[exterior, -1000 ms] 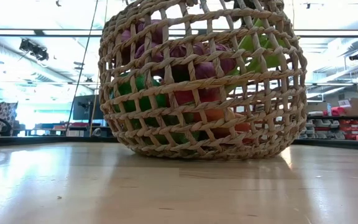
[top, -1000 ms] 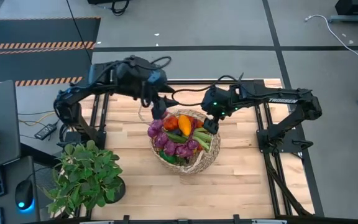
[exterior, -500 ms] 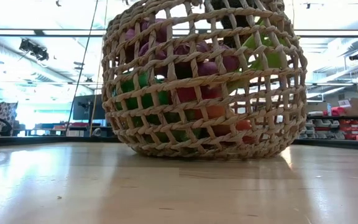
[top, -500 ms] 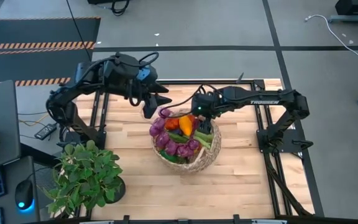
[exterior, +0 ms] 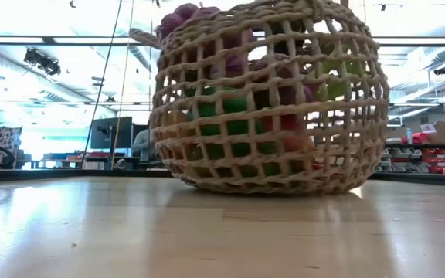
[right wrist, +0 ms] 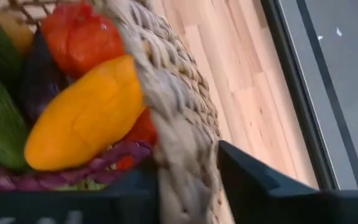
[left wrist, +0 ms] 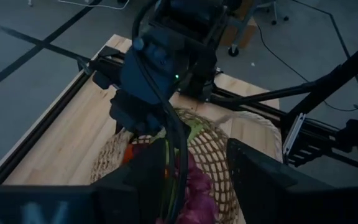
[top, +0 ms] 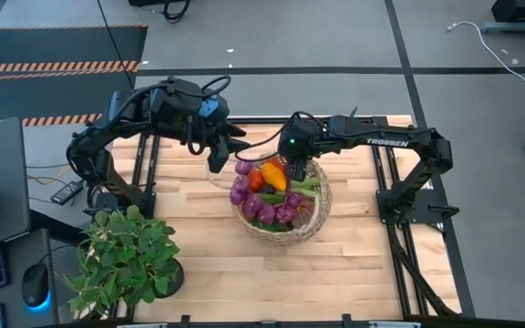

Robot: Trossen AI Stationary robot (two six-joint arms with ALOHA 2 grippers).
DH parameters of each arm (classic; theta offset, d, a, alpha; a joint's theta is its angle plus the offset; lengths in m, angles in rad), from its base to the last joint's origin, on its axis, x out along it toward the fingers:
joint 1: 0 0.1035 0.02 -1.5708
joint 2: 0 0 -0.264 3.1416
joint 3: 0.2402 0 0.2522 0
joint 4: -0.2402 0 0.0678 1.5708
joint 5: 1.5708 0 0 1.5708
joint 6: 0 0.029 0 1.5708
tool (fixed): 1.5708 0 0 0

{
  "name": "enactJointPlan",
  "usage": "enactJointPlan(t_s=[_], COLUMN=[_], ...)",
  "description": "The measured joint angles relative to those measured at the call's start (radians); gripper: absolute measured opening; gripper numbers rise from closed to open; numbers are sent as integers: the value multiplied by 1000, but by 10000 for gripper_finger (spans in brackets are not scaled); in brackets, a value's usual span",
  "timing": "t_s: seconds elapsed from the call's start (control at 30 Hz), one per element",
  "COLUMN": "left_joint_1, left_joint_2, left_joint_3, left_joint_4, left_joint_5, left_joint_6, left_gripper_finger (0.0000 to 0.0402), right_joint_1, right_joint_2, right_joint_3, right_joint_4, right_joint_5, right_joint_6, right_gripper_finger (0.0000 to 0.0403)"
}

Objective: Build produce basket
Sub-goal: Move the brown basket to the top of the table

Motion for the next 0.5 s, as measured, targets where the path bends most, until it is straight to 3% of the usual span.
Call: enactJointPlan(t_s=[0.2,0.5], left_joint_1=[0,0], left_joint_2=[0,0], left_joint_3=[0,0], left_joint_4=[3,27], left_joint_5=[-1,-7], left_joint_6=[0,-26], left_gripper_finger=[172,172], right_joint_1=[-48,-159], right_joint_2=[5,10], right_joint_3=[0,-1], right_joint_4=[91,229], right_joint_5=[-1,3], right_joint_6=[-33,-82], right_gripper_finger=[25,27])
